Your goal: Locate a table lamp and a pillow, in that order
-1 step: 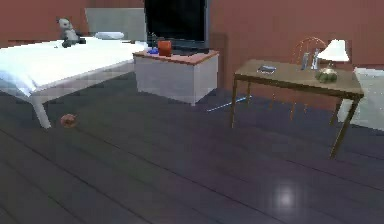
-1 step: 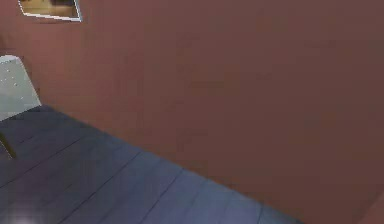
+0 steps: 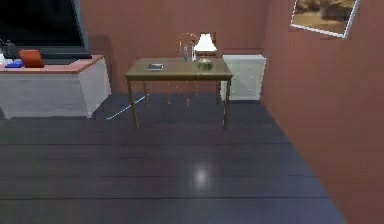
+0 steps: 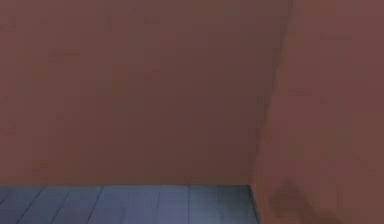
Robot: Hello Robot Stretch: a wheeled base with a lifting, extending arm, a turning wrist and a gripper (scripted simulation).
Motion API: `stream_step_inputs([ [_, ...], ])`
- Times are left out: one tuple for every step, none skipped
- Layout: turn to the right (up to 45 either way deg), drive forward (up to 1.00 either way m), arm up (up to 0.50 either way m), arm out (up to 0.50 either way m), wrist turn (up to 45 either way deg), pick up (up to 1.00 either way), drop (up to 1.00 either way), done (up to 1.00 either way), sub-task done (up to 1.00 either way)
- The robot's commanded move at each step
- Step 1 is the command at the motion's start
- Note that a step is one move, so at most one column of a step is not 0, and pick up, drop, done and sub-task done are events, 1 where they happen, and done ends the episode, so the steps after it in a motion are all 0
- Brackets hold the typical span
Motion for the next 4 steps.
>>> stream_step_inputs([
  [0.0, 0.05, 0.00, 0.00, 0.0, 0.00, 0.00, 0.00, 0.00],
  [6.0, 0.00, 0.00, 0.00, 0.0, 0.00, 0.00, 0.00, 0.00],
  [0.0, 1.00, 0.00, 0.00, 0.0, 0.00, 0.00, 0.00, 0.00],
  [0.0, 0.30, 0.00, 0.00, 0.0, 0.00, 0.00, 0.00, 0.00],
])
